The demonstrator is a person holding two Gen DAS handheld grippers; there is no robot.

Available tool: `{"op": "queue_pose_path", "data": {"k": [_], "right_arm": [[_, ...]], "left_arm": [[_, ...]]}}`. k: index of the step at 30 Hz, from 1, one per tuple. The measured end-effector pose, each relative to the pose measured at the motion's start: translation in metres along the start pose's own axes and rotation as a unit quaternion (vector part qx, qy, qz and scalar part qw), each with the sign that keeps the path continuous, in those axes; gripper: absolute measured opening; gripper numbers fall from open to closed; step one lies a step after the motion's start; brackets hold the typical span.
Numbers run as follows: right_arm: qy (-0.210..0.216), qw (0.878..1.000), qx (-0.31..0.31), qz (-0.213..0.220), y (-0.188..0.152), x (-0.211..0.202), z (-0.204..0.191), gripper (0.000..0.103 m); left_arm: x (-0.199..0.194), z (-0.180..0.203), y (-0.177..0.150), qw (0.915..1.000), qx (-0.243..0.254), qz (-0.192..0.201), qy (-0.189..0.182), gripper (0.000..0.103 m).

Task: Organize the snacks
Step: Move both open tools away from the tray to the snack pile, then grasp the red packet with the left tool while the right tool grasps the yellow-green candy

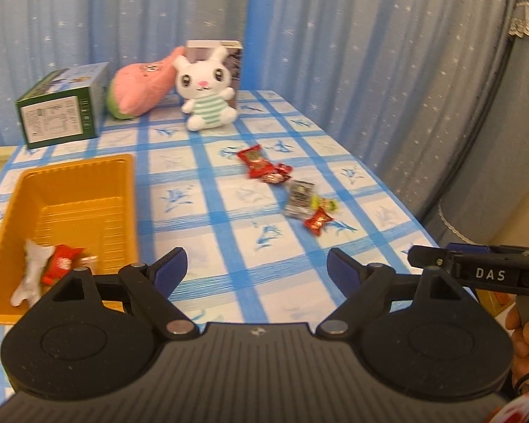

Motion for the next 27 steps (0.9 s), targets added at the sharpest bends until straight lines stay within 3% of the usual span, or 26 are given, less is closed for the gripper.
{"op": "queue_pose_path", "data": {"k": [14,27], "right_arm": [[-0.012,0.999,-0.024,-0.020,0.020,0.029,0.036,0.069],[0.010,0.996,-0.072,-0.045,0.040,0.094,0.072,0.069]], "left_arm": [[0.059,0.047,0.011,0.9974,0.057,-0.008,-0.043,0.078],[0.154,0.064,0.007,0.9910,0.100,-0.032,-0.083,0.040]]}}
Point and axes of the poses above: each gripper's, at about its wrist camera, not at the fingertips, and x roughly the way its jaws point, z to its right, y to its top, the point moved 1 cm from there along x, roughly the way its jaws point
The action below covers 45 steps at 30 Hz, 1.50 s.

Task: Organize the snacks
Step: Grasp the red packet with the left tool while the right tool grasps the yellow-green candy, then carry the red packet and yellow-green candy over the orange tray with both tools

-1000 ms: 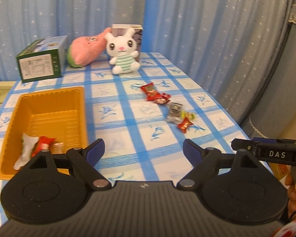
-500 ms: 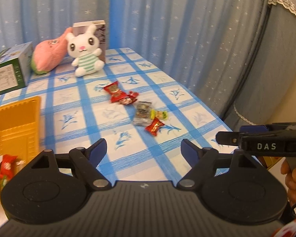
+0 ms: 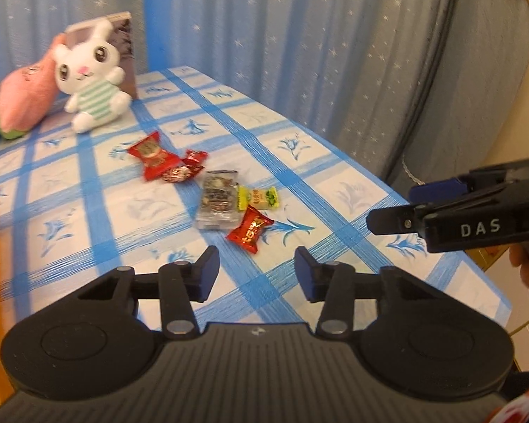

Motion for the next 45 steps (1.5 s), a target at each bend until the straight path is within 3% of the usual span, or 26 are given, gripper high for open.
{"op": "queue_pose_path", "data": {"k": [12,15,18,22,23,26,38,41,43,45], "right_arm": [[0.005,1.000,-0.017,-0.017,-0.001,0.055,0.017,0.068],[0.006,1.000,-0.019,-0.017,0.000,0.062,0.019,0.068],[0.007,0.999,-0.028,-0.016,0.002,0.069,0.018,0.068],[0.014,0.999,-0.043,-0.010,0.009,0.076,0.014,0.068],[0.018,0.999,-0.050,-0.009,0.010,0.079,0.013,0.067],[0.032,0.996,-0.080,-0.009,0.016,0.090,0.005,0.051],[0.058,0.971,-0.231,0.004,0.033,0.137,-0.031,0.043],[0.064,0.970,-0.234,-0.008,0.034,0.145,-0.032,0.038],[0.066,0.974,-0.218,-0.014,0.036,0.145,-0.029,0.026],[0.067,0.977,-0.202,-0.019,0.035,0.142,-0.027,0.024]], "left_arm": [[0.078,-0.005,0.014,0.9980,0.053,-0.016,-0.032,0.033],[0.088,-0.006,0.015,0.9977,0.056,-0.019,-0.033,0.031],[0.093,-0.006,0.013,0.9972,0.061,-0.034,-0.026,0.020],[0.085,-0.011,0.007,0.9982,0.038,-0.043,-0.015,0.019],[0.080,-0.012,0.005,0.9985,0.033,-0.043,-0.007,0.019],[0.063,-0.019,0.000,0.9993,0.003,-0.037,0.008,0.019],[0.042,-0.035,-0.022,0.9976,-0.045,-0.043,0.031,0.018],[0.044,-0.038,-0.024,0.9974,-0.046,-0.043,0.035,0.019],[0.044,-0.039,-0.025,0.9974,-0.046,-0.042,0.037,0.019],[0.045,-0.040,-0.025,0.9974,-0.048,-0.039,0.037,0.019]]}}
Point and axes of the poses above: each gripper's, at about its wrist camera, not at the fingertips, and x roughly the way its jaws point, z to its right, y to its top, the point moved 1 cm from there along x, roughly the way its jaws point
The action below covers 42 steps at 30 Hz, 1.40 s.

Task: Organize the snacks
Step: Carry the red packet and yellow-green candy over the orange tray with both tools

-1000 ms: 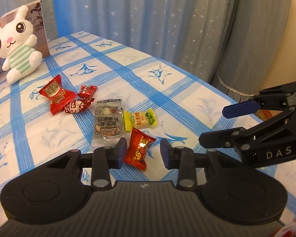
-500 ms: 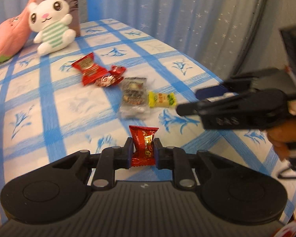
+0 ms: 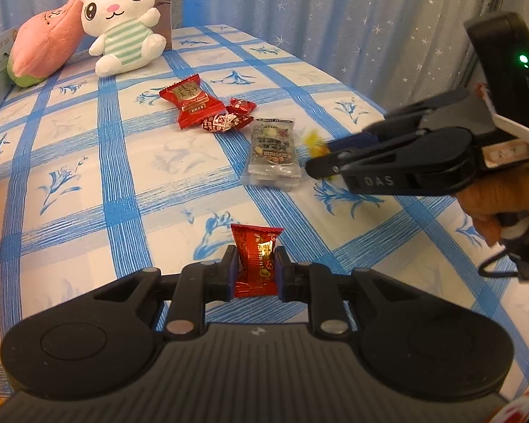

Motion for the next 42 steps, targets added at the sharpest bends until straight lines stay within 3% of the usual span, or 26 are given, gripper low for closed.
{"op": "queue_pose_path", "data": {"k": [8,18,28,42], "right_arm": [[0.005,0.999,0.042,-0.005,-0.008,-0.021,-0.011,0.023],[0.003,0.999,0.052,-0.008,-0.010,-0.046,-0.027,0.023],[-0.003,0.997,0.078,0.017,0.008,-0.104,-0.043,0.023],[-0.012,0.993,0.103,0.055,0.017,-0.184,-0.108,0.023]], "left_arm": [[0.002,0.002,0.001,0.9999,0.000,0.009,0.009,0.020],[-0.011,0.003,0.001,0.9997,0.007,0.016,0.019,0.019],[-0.072,-0.001,0.008,0.9984,-0.028,0.043,0.022,0.019],[-0.172,-0.002,-0.001,0.9955,-0.043,0.078,0.030,0.019]]}}
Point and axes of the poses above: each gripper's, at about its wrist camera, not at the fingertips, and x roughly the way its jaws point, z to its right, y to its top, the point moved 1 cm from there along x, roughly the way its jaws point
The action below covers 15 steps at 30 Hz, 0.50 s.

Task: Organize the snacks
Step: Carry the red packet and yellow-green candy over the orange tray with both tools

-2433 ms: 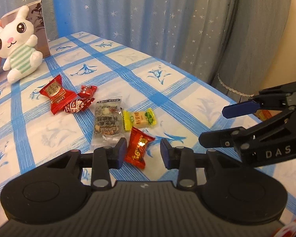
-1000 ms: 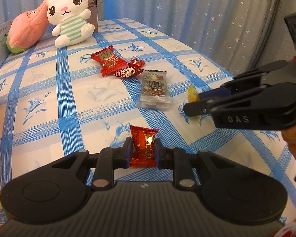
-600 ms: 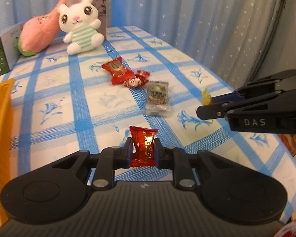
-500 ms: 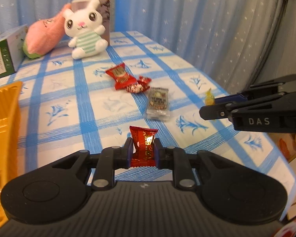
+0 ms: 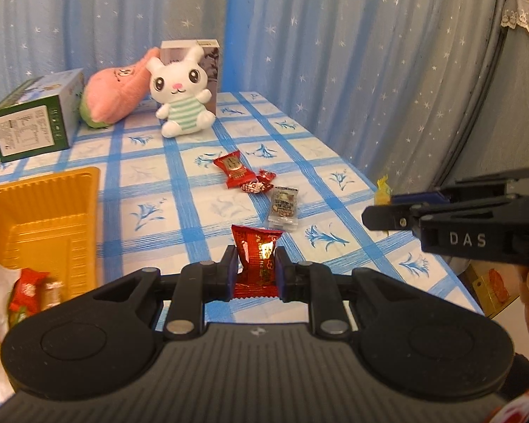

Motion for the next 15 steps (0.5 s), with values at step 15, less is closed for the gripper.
{"op": "queue_pose_path", "data": {"k": [15], "right_arm": [[-0.008,0.999,0.034,0.001,-0.028,-0.030,-0.055,0.023]], "left_arm": [[-0.058,-0.019,-0.020,0.9998,-0.007,0.008,0.016,0.019]]}}
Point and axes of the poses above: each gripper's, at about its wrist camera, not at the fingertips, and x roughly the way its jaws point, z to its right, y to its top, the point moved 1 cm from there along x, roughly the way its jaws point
